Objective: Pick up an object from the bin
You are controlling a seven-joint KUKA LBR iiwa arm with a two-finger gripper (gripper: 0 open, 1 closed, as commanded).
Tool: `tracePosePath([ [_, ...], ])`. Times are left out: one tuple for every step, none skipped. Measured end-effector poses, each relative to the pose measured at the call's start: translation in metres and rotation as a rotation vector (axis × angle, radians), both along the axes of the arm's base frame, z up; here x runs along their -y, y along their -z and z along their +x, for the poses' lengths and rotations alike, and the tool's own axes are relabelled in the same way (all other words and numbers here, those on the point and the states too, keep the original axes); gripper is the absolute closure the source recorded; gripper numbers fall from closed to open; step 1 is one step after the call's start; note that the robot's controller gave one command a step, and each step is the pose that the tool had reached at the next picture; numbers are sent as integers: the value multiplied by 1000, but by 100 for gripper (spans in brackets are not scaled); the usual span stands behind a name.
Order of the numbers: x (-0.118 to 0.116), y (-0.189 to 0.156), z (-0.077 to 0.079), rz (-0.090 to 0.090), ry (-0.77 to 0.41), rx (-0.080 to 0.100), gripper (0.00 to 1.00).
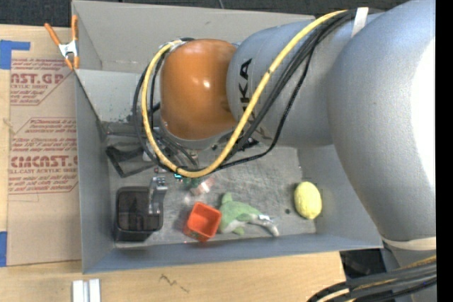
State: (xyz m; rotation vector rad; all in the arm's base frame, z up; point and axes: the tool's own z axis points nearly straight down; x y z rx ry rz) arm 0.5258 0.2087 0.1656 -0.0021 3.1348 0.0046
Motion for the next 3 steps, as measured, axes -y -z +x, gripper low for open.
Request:
tracePosePath([
  [0, 3, -1, -1, 0, -4, 0],
  [3, 86, -9, 5, 54, 16, 100],
  [3, 86, -9, 6, 54, 16, 100],
])
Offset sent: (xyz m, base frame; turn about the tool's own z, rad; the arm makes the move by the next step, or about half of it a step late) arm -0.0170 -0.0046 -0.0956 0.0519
